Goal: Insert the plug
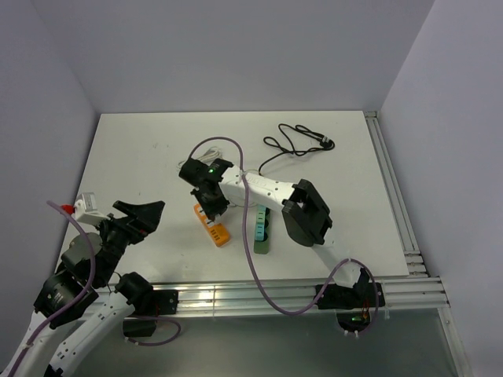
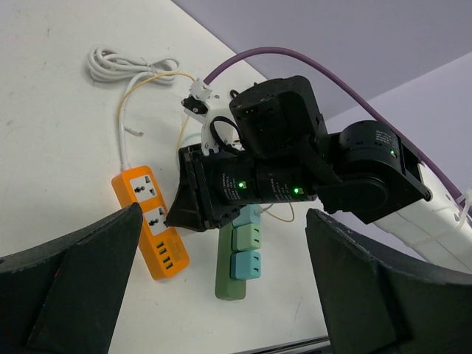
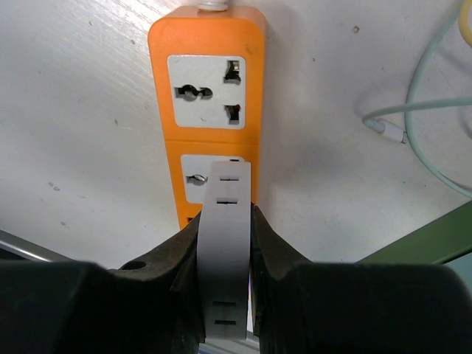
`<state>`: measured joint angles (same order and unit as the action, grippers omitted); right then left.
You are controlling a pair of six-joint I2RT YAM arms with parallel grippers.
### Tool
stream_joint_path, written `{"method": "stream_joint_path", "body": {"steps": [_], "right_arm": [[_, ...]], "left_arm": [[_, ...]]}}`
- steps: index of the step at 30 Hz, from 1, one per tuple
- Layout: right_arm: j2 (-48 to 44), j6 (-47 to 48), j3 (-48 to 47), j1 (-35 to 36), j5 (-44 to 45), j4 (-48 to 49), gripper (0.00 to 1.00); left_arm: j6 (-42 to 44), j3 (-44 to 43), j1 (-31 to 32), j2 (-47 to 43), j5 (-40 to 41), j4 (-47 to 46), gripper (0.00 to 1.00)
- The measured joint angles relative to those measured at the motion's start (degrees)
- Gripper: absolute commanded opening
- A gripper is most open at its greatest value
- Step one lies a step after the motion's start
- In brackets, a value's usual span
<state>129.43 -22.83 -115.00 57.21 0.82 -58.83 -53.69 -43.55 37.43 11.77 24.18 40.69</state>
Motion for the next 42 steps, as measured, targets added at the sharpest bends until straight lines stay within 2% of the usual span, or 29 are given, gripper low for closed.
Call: {"method": "stream_joint_path", "body": {"steps": [27, 29, 36, 42], "right_arm": [[1.2, -0.2, 1.9, 0.0, -0.2, 3.1, 0.0], [0.7, -0.3, 2.7, 0.0, -0.2, 3.8, 0.12], [0.1, -0.4, 3.6, 0.0, -0.2, 4.8, 0.36], [0.0, -0.7, 3.7, 0.2, -0.3, 6.2, 0.43]], "left_arm": [[0.0, 0.3, 0.0, 0.1, -0.7, -0.6, 0.97], [0.0, 0.3, 0.0, 0.1, -0.9, -0.6, 0.97], [-0.2, 0.3, 0.0, 0.5, -1.5, -0.6, 0.97], [-0.5, 0.3, 0.0, 0.5, -1.9, -0.6, 0.97]]}}
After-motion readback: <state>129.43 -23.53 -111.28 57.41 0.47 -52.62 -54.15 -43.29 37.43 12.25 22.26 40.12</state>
